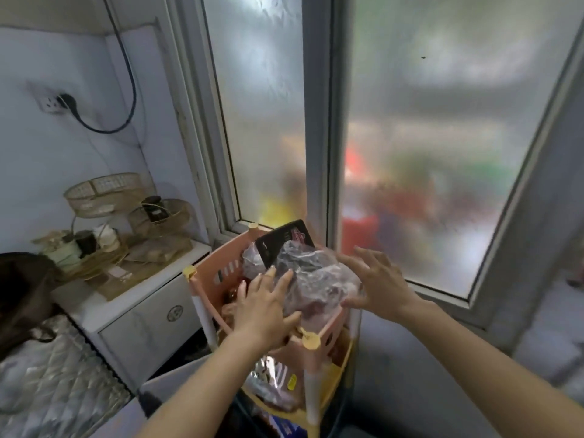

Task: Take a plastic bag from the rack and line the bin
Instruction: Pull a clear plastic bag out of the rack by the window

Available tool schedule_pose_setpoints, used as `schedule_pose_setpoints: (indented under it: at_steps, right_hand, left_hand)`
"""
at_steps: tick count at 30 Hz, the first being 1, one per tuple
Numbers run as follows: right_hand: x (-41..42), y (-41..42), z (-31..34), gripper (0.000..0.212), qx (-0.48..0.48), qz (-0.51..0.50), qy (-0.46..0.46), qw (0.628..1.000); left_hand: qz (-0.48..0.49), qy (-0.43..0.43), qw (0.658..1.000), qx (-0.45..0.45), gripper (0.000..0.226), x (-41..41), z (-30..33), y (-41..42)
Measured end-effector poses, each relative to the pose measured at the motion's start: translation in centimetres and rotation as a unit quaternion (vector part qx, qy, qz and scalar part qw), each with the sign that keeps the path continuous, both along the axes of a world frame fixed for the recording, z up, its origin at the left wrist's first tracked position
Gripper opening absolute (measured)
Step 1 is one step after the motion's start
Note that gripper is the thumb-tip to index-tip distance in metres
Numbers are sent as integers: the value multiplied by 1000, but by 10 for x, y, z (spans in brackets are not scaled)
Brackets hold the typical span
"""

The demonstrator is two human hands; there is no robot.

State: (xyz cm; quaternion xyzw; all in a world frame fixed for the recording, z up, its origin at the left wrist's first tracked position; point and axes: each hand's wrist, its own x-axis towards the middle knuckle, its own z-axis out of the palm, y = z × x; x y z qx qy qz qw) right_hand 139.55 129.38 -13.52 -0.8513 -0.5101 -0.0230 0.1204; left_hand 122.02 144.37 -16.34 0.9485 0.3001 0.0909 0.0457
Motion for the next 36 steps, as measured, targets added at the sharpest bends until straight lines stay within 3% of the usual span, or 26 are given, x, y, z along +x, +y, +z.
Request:
schedule_pose_setpoints:
  at_steps: [4,8,13,15,20,26,31,36]
  right_hand:
    - [41,30,-16,96,-67,79,-25,994]
    - [54,42,-29,84,-94,131,-15,987]
    - [42,39,-28,53,-20,126,61,990]
    - [33,36,-22,45,25,104,78,991]
    - [3,30,5,51,100,67,100,988]
    - [-53,-1,46,44,134,13,96,986]
    - [-92,-62,85,27,175,-100,91,975]
    - [-133,-165,108,28,265,-226,115,930]
  left_hand:
    - [22,19,999,-45,82,37,-23,42]
    - [7,53,995,-87,78,50,-40,68]
    - [-67,-45,987,-138,51,46,-42,86]
    - [-87,-91,979,-159,44,41,-36,93]
    - [-143,-188,949,-208,26,16,-9,103]
    - [-197,-257,907,-268,25,-13,33,92]
    - [-286,-300,861,-295,22,-9,67,42]
    - [-381,-300,795,-365,27,12,91,-54]
